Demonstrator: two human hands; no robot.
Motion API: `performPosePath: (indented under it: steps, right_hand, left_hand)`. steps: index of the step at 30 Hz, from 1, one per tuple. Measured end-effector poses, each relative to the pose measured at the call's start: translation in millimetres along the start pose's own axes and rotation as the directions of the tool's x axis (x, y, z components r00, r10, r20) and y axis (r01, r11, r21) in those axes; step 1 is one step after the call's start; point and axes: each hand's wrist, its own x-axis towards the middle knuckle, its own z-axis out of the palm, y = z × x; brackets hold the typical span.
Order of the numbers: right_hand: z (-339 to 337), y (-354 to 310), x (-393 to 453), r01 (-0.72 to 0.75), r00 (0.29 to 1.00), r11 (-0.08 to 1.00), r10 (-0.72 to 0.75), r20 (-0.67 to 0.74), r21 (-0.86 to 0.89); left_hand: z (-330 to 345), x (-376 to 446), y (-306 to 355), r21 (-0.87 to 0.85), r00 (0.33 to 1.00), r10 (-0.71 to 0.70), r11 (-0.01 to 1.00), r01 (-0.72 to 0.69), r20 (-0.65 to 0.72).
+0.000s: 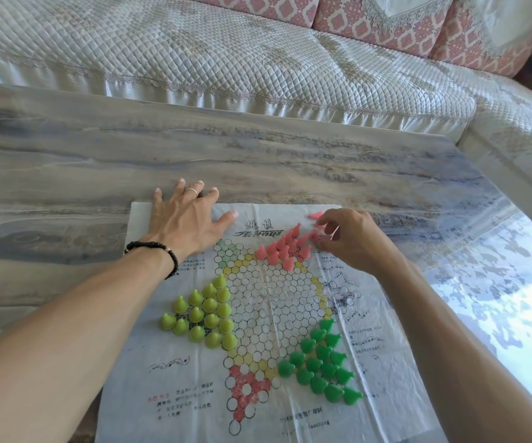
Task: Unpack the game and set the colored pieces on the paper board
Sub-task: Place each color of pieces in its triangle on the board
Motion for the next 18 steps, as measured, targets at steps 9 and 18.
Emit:
performPosePath:
  steps: [9, 18]
  right_hand:
    - [4, 3, -12, -0.111, 0.994, 0.994, 0.111, -0.003, -0.016]
    - [-10, -17, -37, -0.098, 0.995, 0.993, 0.099, -0.01, 0.063]
  left_hand:
    - [-1, 0, 0, 0.003, 1.0, 0.0, 1.0, 0.0, -0.003]
    - [0, -1, -1, -0.013, 1.0, 0.01, 1.0, -0.01, -0.009]
